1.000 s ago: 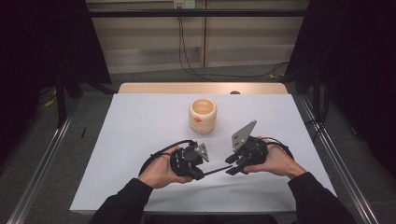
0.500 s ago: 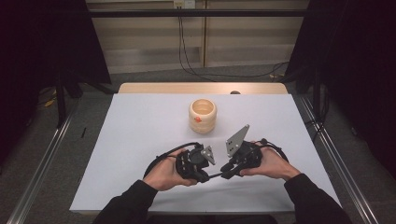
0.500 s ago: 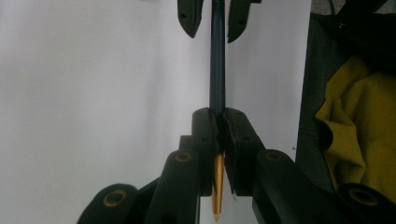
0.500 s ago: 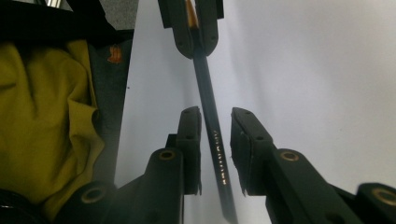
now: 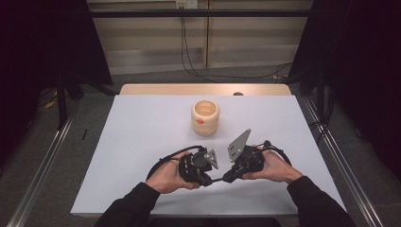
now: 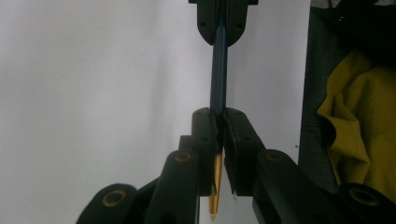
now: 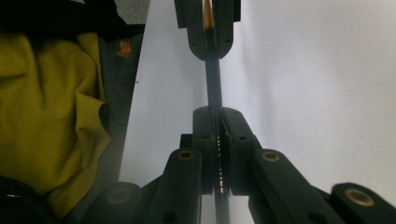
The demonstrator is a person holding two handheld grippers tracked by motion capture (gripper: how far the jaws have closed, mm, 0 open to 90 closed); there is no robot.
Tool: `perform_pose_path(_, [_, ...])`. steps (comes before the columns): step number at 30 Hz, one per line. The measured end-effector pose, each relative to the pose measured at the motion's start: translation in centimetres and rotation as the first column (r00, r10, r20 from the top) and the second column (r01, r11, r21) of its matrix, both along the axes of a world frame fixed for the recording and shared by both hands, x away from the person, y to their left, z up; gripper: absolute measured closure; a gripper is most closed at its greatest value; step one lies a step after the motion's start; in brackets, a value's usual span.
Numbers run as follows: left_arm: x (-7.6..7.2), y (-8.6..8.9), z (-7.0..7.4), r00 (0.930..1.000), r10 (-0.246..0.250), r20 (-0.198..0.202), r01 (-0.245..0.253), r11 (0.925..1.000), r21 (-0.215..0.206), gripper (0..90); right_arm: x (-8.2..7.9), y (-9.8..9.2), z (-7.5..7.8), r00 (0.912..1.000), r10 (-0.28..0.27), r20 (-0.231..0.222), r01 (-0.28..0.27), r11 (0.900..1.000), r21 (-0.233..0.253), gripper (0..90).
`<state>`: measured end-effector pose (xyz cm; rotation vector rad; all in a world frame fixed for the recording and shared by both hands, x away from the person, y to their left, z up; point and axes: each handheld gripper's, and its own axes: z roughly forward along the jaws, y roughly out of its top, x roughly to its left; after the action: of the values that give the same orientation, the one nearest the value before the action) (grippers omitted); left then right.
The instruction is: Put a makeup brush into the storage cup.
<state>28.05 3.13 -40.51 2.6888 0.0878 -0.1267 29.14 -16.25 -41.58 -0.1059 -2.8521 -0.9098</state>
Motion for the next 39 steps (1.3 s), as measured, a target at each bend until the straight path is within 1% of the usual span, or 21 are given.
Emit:
perform_pose_path(4, [0.1, 0.1, 0.0, 1.0, -0.007, 0.007, 0.007, 1.0, -0.003, 82.8, 0.0, -0.1, 0.1, 1.0, -0.004, 0.003, 0.004, 1.0, 0.004, 85.8])
perform_pose_path(5, [0.0, 0.1, -0.1, 0.9997, 0.023, -0.01, -0.024, 0.9992, -0.034, 82.8, 0.0, -0.1, 0.1, 1.0, -0.004, 0.003, 0.004, 1.0, 0.004, 85.8])
perform_pose_path(6, [0.1, 0.2, -0.1, 0.9997, 0.023, -0.002, -0.023, 0.999, -0.038, 82.3, -0.1, -0.2, 0.2, 0.9998, -0.016, 0.01, 0.015, 1.0, 0.001, 85.8])
perform_pose_path(7, [0.4, 0.3, 0.0, 0.9999, -0.011, 0.006, 0.011, 0.9997, -0.022, 82.3, -0.1, -0.2, 0.2, 0.9998, -0.016, 0.01, 0.015, 1.0, 0.001, 85.8])
perform_pose_path(8, [0.4, 0.4, -0.2, 0.9995, 0.029, -0.011, -0.03, 0.998, -0.056, 81.9, -0.1, -0.2, 0.2, 0.9998, -0.017, 0.006, 0.016, 1.0, 0.007, 85.9])
perform_pose_path(12, [0.6, 0.5, -0.2, 0.9988, 0.048, -0.006, -0.048, 0.9964, -0.07, 80.1, 0.0, -0.4, 0.1, 0.9992, -0.036, 0.016, 0.036, 0.999, 0.005, 85.9])
perform_pose_path(14, [0.6, 0.6, -0.3, 0.9976, 0.069, 0.003, -0.069, 0.9939, -0.086, 76.7, 0.1, -0.6, 0.1, 0.9988, -0.045, 0.02, 0.045, 0.999, 0.004, 85.9])
perform_pose_path(15, [0.6, 0.7, -0.2, 0.9964, 0.085, 0.006, -0.084, 0.9912, -0.102, 71.7, 0.1, -0.8, 0.3, 0.9987, -0.047, 0.018, 0.047, 0.999, -0.001, 85.9])
perform_pose_path(18, [0.8, 0.8, -0.1, 0.9973, 0.072, 0.014, -0.07, 0.9908, -0.115, 67.8, 0.0, -0.9, 0.6, 0.9978, -0.059, 0.031, 0.058, 0.998, 0.021, 85.9])
perform_pose_path(24, [1.1, 1.0, 0.0, 0.9903, 0.138, 0.009, -0.135, 0.9789, -0.153, 45.3, 0.1, -1.2, 0.6, 0.9964, -0.079, 0.031, 0.078, 0.997, 0.023, 85.9])
perform_pose_path(25, [1.2, 1.2, 0.1, 0.9854, 0.17, 0.011, -0.165, 0.9711, -0.172, 41.4, 0.2, -1.2, 0.6, 0.9961, -0.082, 0.033, 0.082, 0.996, 0.021, 85.9])
perform_pose_path(26, [1.2, 1.2, 0.1, 0.9854, 0.17, 0.011, -0.165, 0.9711, -0.172, 37.4, 0.2, -1.3, 0.6, 0.9959, -0.086, 0.03, 0.085, 0.996, 0.024, 85.9])
perform_pose_path(27, [1.3, 1.4, 0.2, 0.9825, 0.185, 0.024, -0.177, 0.9644, -0.197, 35.1, 0.1, -1.3, 0.6, 0.9955, -0.091, 0.024, 0.091, 0.996, 0.026, 85.9])
perform_pose_path(29, [1.3, 1.6, 0.3, 0.982, 0.186, 0.03, -0.176, 0.9621, -0.208, 32.4, 0.2, -1.4, 0.6, 0.9945, -0.098, 0.035, 0.097, 0.995, 0.03, 85.9])
perform_pose_path(30, [1.3, 1.7, 0.4, 0.9822, 0.186, 0.029, -0.174, 0.958, -0.228, 30.2, 0.2, -1.4, 0.7, 0.9942, -0.103, 0.032, 0.102, 0.994, 0.032, 85.9])
perform_pose_path(31, [1.2, 1.9, 0.4, 0.975, 0.217, 0.049, -0.198, 0.9471, -0.252, 25.1, 0.2, -1.5, 0.7, 0.9931, -0.112, 0.034, 0.111, 0.993, 0.038, 85.9])
perform_pose_path(34, [1.3, 2.2, 0.6, 0.9707, 0.233, 0.061, -0.21, 0.9428, -0.259, 17.1, 0.2, -1.5, 0.7, 0.9915, -0.124, 0.038, 0.123, 0.992, 0.035, 85.9])
perform_pose_path(35, [1.3, 2.2, 0.5, 0.9664, 0.249, 0.063, -0.223, 0.935, -0.275, 13.6, 0.2, -1.6, 0.8, 0.9918, -0.124, 0.031, 0.123, 0.992, 0.037, 85.9])
perform_pose_path(36, [1.3, 2.2, 0.5, 0.9664, 0.249, 0.063, -0.223, 0.935, -0.275, 10.8, 0.2, -1.6, 0.8, 0.9916, -0.124, 0.036, 0.123, 0.992, 0.039, 85.9])
perform_pose_path(37, [1.4, 2.3, 0.5, 0.9686, 0.237, 0.075, -0.211, 0.9429, -0.258, 10.8, 0.2, -1.6, 0.8, 0.9916, -0.124, 0.036, 0.123, 0.992, 0.039, 85.9])
perform_pose_path(39, [1.3, 2.5, 0.5, 0.9657, 0.252, 0.064, -0.223, 0.9301, -0.292, 7.9, 0.3, -1.7, 0.8, 0.9903, -0.137, 0.024, 0.135, 0.989, 0.051, 85.9])
